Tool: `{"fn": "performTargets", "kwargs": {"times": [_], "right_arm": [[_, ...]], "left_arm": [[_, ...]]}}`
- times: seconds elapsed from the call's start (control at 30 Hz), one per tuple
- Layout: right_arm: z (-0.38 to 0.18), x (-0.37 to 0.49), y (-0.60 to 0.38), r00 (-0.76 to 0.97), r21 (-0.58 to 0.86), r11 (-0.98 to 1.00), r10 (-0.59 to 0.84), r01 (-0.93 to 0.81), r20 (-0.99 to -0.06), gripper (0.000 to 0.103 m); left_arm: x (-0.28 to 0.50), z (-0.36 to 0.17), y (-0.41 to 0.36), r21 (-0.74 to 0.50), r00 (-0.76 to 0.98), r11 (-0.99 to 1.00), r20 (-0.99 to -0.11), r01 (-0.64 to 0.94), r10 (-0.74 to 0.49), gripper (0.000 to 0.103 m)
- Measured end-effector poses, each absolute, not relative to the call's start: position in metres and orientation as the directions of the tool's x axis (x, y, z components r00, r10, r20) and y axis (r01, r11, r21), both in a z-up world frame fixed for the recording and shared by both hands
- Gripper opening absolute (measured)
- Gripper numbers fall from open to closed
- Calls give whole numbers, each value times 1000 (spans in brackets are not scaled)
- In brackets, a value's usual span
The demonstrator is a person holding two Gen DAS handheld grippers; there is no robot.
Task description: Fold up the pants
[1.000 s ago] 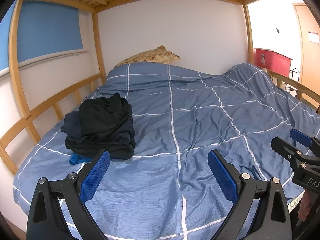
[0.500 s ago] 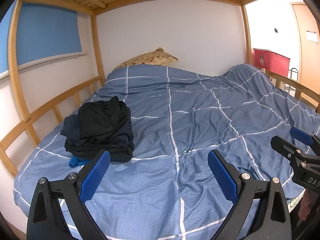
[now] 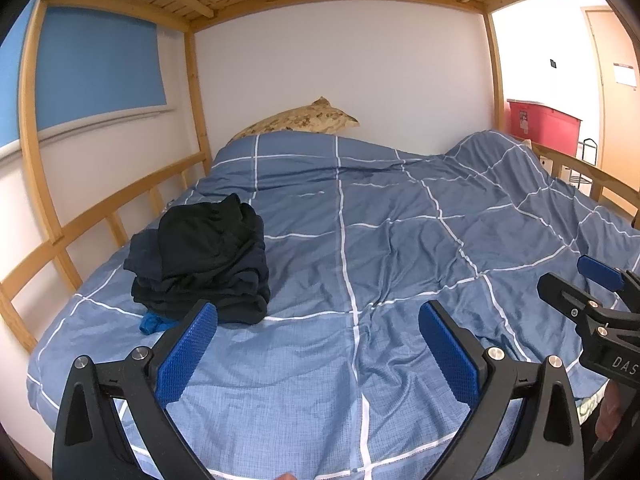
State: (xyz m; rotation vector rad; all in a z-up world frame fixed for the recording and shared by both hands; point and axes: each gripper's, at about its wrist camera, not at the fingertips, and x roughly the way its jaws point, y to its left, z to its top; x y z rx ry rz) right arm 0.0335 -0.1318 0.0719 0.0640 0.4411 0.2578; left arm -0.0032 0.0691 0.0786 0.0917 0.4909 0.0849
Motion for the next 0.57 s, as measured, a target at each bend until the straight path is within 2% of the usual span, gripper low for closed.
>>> {"fn": "performTargets", "kwargs": {"times": [0.57], "right_arm": [[71,33,-133,874,110,967,255,-229,-414,91]], "left_arm": [[-7,80,63,120,884,991,-455,-56,105,102]]}}
